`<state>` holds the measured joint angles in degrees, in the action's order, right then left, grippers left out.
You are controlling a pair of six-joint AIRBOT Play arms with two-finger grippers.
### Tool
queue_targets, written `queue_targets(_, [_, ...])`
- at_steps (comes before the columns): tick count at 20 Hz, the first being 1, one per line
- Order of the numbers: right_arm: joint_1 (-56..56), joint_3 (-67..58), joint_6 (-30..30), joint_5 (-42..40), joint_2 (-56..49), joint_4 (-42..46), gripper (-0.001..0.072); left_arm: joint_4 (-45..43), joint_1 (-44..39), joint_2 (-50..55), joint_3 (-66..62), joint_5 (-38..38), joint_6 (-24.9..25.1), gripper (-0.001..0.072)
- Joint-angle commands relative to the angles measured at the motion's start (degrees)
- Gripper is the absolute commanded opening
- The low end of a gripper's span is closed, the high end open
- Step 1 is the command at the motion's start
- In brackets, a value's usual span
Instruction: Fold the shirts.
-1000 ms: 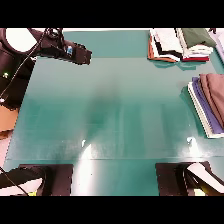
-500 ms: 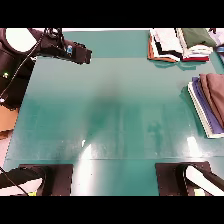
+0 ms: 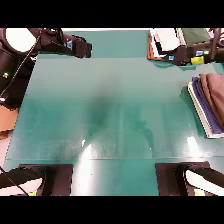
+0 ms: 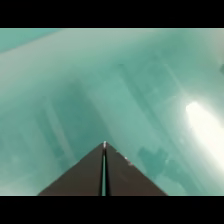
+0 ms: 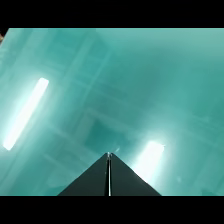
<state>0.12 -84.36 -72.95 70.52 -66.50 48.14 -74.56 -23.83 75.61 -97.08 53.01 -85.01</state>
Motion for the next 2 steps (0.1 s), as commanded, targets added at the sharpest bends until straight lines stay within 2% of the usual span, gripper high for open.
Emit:
queue_targets(1, [1.33, -0.07, -0.02, -0.02, -0.48, -0.07, 0.0017, 0.0, 0.0, -0.04, 0.0, -1.64, -0.02, 0.0025])
queue_targets(2, [1.33, -0.07, -0.04, -0.04, -0.48, -0.11, 0.0017, 0.0, 0.0, -0.04, 0.0, -1.64, -0.02, 0.0025])
